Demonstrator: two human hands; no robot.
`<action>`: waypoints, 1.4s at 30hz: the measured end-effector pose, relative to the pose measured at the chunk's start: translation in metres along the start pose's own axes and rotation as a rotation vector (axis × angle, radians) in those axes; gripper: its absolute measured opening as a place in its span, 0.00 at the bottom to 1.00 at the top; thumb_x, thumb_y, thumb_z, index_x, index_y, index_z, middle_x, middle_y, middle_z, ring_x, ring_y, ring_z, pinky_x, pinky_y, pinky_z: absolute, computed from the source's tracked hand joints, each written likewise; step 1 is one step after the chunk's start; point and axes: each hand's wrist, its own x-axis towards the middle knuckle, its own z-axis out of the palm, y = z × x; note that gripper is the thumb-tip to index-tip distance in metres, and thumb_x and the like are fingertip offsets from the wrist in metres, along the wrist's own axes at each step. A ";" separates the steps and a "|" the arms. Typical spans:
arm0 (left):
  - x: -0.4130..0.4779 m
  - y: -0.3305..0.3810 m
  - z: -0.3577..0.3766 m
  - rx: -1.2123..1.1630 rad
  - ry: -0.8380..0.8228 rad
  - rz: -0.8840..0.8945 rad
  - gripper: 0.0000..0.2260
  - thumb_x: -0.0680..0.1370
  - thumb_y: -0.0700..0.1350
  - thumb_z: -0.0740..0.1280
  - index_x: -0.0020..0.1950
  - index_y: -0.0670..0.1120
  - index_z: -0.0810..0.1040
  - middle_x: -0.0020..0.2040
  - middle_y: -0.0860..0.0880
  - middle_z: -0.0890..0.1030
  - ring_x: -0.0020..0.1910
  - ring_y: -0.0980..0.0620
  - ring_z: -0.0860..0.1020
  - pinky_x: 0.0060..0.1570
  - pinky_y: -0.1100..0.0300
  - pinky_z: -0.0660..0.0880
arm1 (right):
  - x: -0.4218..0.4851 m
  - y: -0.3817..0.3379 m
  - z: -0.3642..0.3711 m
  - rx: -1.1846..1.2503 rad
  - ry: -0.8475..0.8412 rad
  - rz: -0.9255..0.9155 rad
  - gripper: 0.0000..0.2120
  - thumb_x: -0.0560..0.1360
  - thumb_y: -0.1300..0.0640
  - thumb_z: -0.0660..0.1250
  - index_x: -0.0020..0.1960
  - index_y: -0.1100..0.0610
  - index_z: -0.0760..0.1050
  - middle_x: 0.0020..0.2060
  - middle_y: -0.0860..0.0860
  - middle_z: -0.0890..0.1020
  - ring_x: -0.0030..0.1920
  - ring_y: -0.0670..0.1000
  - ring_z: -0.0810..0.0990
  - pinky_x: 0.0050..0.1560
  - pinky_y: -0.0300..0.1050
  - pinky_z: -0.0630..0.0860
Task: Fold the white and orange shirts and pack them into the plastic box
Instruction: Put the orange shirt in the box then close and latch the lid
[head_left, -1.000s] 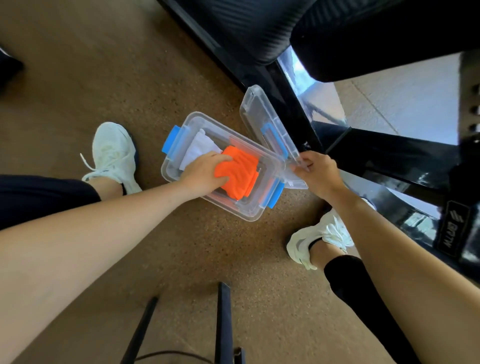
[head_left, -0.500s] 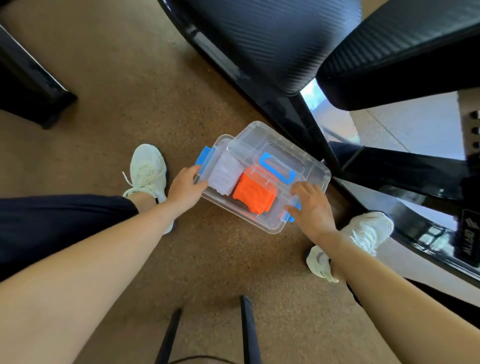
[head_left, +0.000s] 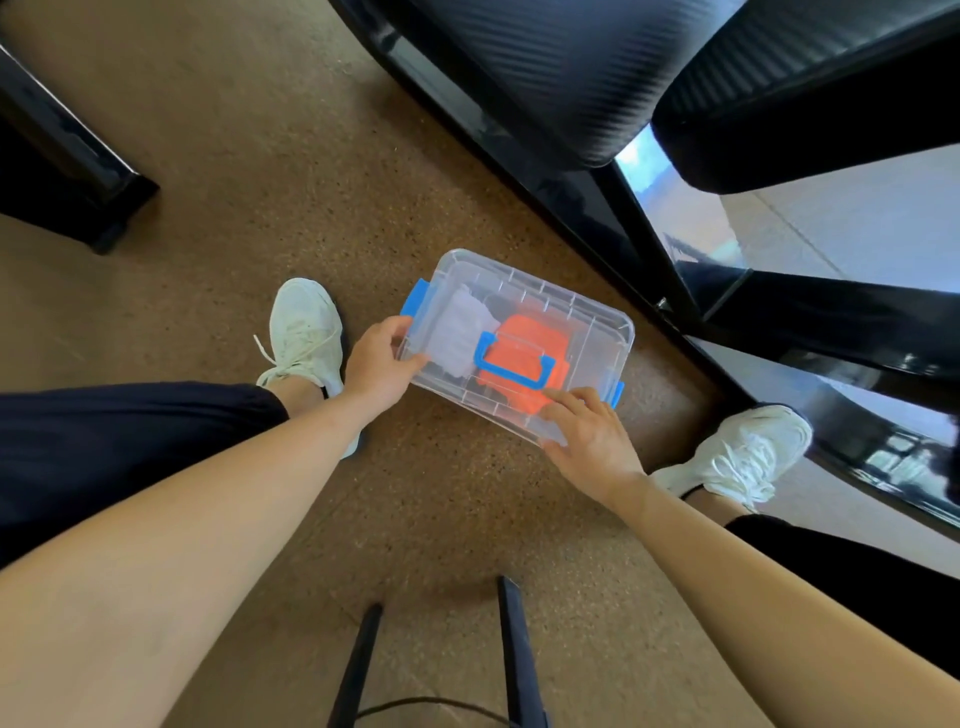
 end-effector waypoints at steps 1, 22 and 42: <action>0.000 0.000 0.001 0.004 0.014 0.007 0.23 0.77 0.50 0.72 0.71 0.53 0.72 0.67 0.52 0.76 0.62 0.51 0.77 0.61 0.48 0.79 | -0.001 0.003 -0.002 0.082 0.045 0.044 0.18 0.75 0.56 0.72 0.65 0.52 0.77 0.66 0.49 0.78 0.64 0.55 0.74 0.65 0.57 0.74; -0.001 0.005 -0.001 0.031 0.062 0.034 0.20 0.80 0.46 0.69 0.71 0.53 0.73 0.67 0.52 0.77 0.63 0.50 0.77 0.62 0.49 0.77 | 0.006 0.020 0.015 1.225 0.188 1.158 0.22 0.76 0.58 0.74 0.67 0.52 0.70 0.58 0.53 0.80 0.52 0.55 0.85 0.54 0.57 0.84; 0.008 0.008 -0.005 0.083 -0.030 0.041 0.28 0.80 0.44 0.68 0.79 0.55 0.64 0.72 0.49 0.70 0.69 0.48 0.72 0.67 0.51 0.71 | 0.005 0.027 0.017 1.197 0.195 1.111 0.25 0.74 0.57 0.76 0.68 0.54 0.73 0.56 0.50 0.82 0.52 0.52 0.84 0.57 0.54 0.83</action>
